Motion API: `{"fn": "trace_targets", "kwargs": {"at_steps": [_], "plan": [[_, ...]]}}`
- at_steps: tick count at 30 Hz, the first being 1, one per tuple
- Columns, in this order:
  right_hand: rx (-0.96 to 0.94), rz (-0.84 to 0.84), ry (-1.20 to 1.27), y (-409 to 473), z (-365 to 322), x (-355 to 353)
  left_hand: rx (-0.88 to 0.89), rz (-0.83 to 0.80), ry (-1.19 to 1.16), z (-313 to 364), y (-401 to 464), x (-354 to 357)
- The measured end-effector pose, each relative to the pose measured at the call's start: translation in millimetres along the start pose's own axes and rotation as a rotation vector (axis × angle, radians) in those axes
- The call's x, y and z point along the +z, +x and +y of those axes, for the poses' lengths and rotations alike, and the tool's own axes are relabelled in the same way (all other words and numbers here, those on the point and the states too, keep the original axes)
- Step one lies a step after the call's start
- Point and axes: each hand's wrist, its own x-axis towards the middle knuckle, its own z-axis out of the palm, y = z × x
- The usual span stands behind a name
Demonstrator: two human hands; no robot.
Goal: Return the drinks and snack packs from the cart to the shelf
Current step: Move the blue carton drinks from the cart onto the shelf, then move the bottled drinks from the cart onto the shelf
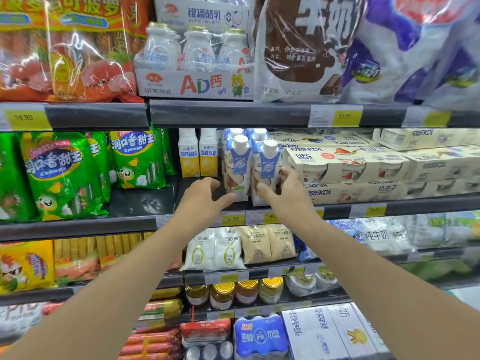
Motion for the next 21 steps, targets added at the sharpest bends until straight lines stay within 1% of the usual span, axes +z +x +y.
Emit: {"fn": "trace_targets", "kwargs": {"at_steps": [3, 6, 8, 11, 14, 19, 21], "plan": [[-0.019, -0.02, -0.017, -17.7, 6.8, -19.6, 0.089, -0.018, 0.073, 19.6, -25.4, -15.5], [-0.052, -0.053, -0.125, -36.7, 20.5, -51.7, 0.168, -0.115, 0.115, 58.2, -49.4, -9.1], [-0.038, -0.085, -0.231, -50.5, 40.4, -82.7, 0.23, -0.195, 0.189, 87.6, -61.1, 10.9], [0.048, -0.145, -0.393, -76.7, 84.6, -144.8, 0.327, -0.305, 0.363, 133.5, -72.8, 59.6], [0.153, -0.123, -0.49, -109.9, 136.3, -218.5, 0.427, -0.357, 0.511, 180.9, -84.0, 120.4], [0.318, -0.058, -0.567, -184.3, 218.2, -337.9, 0.616, -0.477, 0.528, 275.1, -133.1, 227.4], [0.379, -0.009, -0.589, -214.1, 250.3, -379.7, 0.685, -0.522, 0.526, 311.7, -156.6, 269.0]]}}
